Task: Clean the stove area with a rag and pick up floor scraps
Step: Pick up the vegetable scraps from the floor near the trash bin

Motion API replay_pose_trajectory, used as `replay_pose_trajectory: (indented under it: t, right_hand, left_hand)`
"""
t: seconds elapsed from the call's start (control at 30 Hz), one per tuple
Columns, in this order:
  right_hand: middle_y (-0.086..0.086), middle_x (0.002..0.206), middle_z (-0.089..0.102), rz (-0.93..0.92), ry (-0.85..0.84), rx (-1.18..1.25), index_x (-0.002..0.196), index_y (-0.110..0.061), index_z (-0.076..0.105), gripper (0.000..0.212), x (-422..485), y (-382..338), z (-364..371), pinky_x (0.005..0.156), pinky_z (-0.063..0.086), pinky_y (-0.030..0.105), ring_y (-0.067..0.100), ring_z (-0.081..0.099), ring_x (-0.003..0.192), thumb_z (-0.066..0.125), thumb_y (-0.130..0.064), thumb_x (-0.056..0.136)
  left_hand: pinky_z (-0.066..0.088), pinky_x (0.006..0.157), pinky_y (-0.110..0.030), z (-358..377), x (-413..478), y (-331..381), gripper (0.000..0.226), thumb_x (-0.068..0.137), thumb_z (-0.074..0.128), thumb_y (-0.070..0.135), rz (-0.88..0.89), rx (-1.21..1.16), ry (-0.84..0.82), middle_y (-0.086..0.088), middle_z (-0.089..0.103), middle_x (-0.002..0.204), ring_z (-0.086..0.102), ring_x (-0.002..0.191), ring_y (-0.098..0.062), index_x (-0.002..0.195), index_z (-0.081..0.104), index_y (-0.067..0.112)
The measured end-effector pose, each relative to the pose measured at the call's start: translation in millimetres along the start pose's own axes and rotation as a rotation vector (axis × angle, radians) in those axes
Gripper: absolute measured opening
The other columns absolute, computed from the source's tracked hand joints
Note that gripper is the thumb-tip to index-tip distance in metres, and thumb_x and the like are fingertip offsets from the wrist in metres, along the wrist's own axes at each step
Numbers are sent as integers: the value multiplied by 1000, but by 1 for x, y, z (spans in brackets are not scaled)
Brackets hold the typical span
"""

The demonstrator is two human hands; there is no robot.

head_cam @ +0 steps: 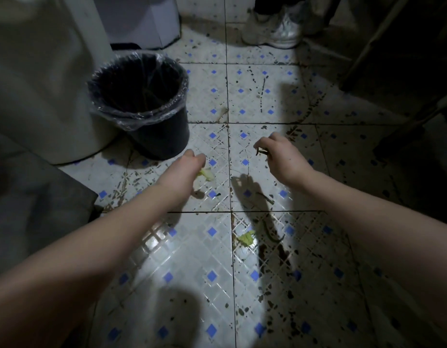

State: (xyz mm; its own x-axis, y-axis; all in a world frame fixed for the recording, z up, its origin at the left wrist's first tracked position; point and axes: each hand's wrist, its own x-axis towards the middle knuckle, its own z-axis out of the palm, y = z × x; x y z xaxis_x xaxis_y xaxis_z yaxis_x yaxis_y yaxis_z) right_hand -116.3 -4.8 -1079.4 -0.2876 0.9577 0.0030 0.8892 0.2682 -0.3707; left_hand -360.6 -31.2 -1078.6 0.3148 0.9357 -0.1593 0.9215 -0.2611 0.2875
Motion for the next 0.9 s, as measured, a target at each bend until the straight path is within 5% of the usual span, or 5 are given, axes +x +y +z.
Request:
replay_pose_trajectory:
  t: [0.27, 0.47, 0.63, 0.9]
  right_hand:
    - [10, 114, 49, -100, 80, 7, 123, -16, 54, 53, 34, -52, -25, 81, 50, 45, 29, 50, 101, 41, 16, 83]
    - [10, 115, 51, -136, 148, 67, 121, -15, 56, 53, 62, -85, -33, 84, 50, 43, 28, 50, 107, 41, 17, 82]
    - [9, 111, 51, -197, 171, 73, 120, -17, 56, 52, 85, -107, -32, 80, 51, 45, 27, 50, 103, 42, 15, 82]
    - [7, 111, 47, -280, 145, 48, 120, -21, 54, 54, 115, -131, -17, 76, 48, 47, 27, 45, 104, 41, 12, 80]
  left_hand:
    - [48, 78, -47, -70, 11, -10, 18, 86, 53, -3, 23, 44, 167, -17, 44, 101, 53, 85, -32, 104, 52, 1]
    - [41, 77, -41, -113, 8, -34, 22, 86, 50, -4, -76, 19, 361, -17, 41, 105, 49, 86, -34, 105, 53, 7]
    - [36, 70, -36, -130, 4, -63, 27, 83, 48, -6, -140, 66, 388, -20, 42, 108, 48, 86, -35, 107, 53, 5]
    - [44, 81, -46, -134, 17, -85, 21, 84, 48, -7, -248, 14, 432, -21, 43, 108, 49, 91, -32, 104, 54, -1]
